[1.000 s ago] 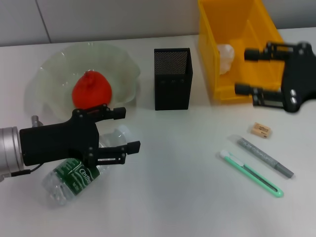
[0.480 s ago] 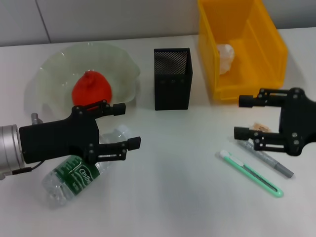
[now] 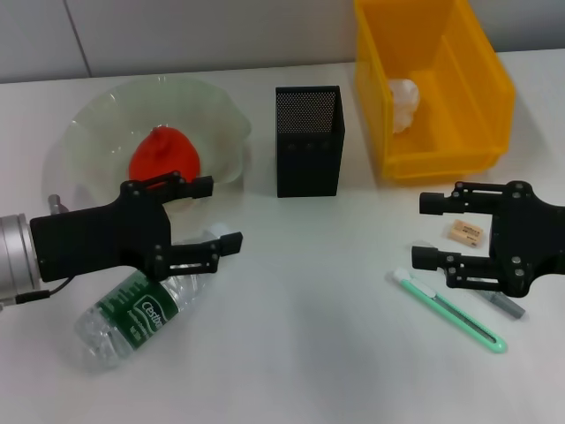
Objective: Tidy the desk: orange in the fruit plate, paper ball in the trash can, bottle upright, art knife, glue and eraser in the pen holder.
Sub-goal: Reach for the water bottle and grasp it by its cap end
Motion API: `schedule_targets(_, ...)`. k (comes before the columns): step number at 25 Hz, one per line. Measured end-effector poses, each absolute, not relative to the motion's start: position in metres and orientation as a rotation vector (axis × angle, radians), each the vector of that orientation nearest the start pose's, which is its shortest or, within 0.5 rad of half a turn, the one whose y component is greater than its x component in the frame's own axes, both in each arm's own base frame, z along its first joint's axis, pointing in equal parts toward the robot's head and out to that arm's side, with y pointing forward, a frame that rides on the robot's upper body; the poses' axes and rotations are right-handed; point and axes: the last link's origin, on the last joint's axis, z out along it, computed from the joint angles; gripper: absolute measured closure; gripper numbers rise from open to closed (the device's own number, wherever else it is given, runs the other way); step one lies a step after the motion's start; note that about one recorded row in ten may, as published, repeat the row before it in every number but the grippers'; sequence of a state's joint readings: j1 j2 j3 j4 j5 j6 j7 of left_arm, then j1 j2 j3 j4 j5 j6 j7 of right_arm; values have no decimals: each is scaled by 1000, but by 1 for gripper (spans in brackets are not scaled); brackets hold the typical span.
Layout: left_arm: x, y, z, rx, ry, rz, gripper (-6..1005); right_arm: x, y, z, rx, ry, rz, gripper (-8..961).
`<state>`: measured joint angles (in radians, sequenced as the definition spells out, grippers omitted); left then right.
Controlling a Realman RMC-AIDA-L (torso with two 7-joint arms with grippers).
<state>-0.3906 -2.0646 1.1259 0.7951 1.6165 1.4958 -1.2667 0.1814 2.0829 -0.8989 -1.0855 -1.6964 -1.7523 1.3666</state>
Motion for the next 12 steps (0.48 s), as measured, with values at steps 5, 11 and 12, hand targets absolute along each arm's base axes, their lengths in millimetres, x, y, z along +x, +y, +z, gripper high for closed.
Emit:
schedule_targets(5,-238,322,-9,-2778,-358,-645,226,262,261,51,-2699,329,813,301)
schedule_targets(11,-230,329,11,-2770,-349,-475,227,263,265,45,-2698,341,834,301)
schedule_targets(12,-230,329,11,-2770,-349,-475,228,263,265,45,-2698,341,834,301)
